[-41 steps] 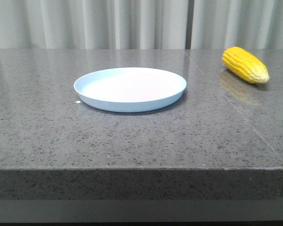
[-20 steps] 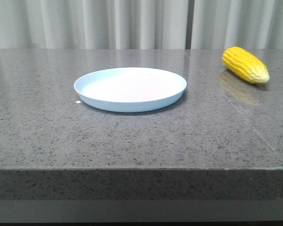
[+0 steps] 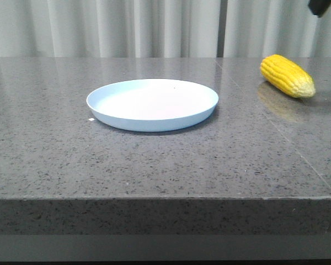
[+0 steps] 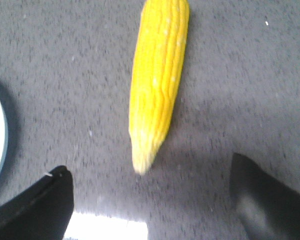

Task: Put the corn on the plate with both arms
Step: 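Lower the right gripper over the yellow corn cob and close, then carry the corn with the right gripper over the plate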

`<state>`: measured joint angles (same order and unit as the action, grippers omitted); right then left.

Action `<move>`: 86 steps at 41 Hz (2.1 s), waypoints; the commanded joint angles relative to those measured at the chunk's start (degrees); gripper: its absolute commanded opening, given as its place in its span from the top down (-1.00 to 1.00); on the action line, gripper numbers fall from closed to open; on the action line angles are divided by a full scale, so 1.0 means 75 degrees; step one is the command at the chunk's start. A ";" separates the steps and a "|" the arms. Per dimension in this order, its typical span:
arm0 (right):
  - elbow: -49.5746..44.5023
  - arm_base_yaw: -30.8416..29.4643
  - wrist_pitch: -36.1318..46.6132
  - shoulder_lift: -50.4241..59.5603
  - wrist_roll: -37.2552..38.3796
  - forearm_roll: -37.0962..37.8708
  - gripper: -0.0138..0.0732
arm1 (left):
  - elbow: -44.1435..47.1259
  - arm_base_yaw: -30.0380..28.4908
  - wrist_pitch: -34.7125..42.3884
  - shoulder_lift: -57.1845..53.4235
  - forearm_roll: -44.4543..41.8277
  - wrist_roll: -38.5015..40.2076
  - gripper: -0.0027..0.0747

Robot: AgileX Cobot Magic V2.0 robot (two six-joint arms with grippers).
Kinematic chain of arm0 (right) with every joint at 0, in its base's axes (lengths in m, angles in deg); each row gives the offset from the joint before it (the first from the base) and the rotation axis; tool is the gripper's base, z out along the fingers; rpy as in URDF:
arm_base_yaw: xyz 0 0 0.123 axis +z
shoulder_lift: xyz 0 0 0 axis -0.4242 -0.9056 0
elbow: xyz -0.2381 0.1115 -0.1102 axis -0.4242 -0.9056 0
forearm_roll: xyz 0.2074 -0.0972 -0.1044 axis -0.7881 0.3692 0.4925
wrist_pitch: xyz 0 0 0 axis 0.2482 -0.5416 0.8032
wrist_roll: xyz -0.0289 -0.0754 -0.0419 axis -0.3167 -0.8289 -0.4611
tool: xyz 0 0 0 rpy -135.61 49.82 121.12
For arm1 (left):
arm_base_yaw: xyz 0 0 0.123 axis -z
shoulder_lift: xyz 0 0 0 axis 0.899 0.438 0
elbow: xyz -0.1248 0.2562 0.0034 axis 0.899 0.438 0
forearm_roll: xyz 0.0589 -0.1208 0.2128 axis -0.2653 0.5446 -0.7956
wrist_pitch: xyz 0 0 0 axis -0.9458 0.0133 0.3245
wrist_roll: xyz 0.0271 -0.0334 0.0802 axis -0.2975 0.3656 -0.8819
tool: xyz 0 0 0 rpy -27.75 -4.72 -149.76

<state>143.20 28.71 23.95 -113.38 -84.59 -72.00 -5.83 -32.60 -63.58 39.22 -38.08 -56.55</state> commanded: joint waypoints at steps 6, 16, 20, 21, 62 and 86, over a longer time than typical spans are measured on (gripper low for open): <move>0.1483 0.0007 0.0006 -0.1097 -0.0096 -0.0057 -0.82 | -0.0184 0.0030 0.0478 0.0024 0.0018 0.0110 -0.21; 0.2511 0.0007 -0.0162 -0.2409 -0.0220 -0.0073 -0.82 | -0.0184 0.0030 0.0478 0.0024 0.0018 0.0110 -0.21; 0.2783 0.0007 -0.0207 -0.2825 -0.0225 -0.0073 -0.82 | -0.0184 0.0030 0.0478 0.0024 0.0018 0.0110 -0.21; 0.2827 0.0007 -0.0217 -0.2909 -0.0229 -0.0073 -0.82 | -0.0184 0.0030 0.0478 0.0024 0.0018 0.0110 -0.21; 0.3257 0.0014 -0.0653 -0.3694 -0.0245 -0.0288 0.08 | -0.0184 0.0030 0.0478 0.0024 0.0018 0.0110 -0.21; 0.3247 0.2650 -0.0818 -0.2210 -0.0240 -0.0348 0.08 | -0.0184 0.0030 0.0478 0.0024 0.0018 0.0110 -0.21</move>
<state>165.77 46.08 15.86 -133.14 -86.14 -74.37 -5.83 -32.60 -63.58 39.22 -38.08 -56.25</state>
